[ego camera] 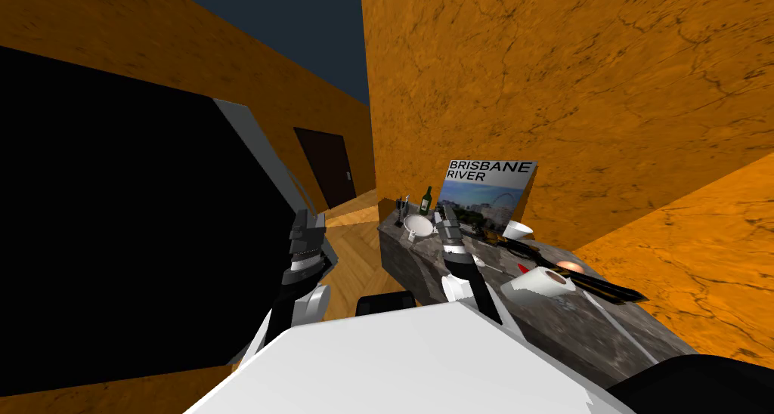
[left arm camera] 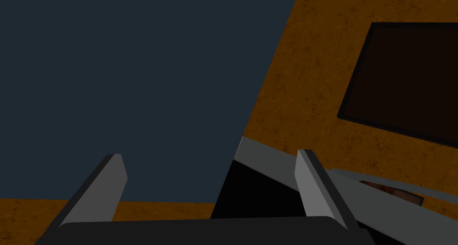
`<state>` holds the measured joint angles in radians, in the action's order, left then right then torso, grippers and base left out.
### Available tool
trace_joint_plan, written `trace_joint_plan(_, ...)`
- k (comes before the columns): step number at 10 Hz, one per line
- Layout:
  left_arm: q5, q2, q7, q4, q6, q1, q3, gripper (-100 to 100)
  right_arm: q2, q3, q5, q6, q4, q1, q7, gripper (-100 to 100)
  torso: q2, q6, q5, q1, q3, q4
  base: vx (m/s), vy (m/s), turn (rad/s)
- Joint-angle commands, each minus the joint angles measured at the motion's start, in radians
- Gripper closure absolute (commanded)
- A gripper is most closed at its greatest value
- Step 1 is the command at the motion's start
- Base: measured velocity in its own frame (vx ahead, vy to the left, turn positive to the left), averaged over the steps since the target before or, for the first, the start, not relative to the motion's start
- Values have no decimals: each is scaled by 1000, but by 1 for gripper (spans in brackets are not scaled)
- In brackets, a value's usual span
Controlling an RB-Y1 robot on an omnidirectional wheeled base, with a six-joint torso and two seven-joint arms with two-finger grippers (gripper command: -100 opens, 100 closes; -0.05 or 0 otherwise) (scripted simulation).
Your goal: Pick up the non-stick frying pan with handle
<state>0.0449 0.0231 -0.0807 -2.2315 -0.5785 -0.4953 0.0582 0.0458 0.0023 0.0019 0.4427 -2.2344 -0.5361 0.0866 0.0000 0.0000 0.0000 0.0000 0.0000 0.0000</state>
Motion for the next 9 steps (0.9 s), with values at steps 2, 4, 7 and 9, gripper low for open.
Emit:
trace_joint_plan(2, 0, 0, 0, 0, 0, 0, 0, 0, 76, 4, 15, -27, 12, 0, 26, -100, 3, 0, 0, 2, 2, 1, -81, 55, 59)
trace_joint_plan(4, 0, 0, 0, 0, 0, 0, 0, 0, 138, 9, 30, -55, 23, -1, 54, -100, 5, 0, 1, 6, 3, 1, -76, 85, 67)
trace_joint_plan(7, 0, 0, 0, 0, 0, 0, 0, 0, 216, 15, 50, -91, 38, -3, 90, -100, 3, 0, 1, 3, 2, 1, -43, 53, 61)
trace_joint_plan(9, 0, 0, 0, 0, 0, 0, 0, 0, 265, 18, 61, -111, 47, -4, 110, -100, 3, 0, 1, 3, 2, 1, -42, 42, 64)
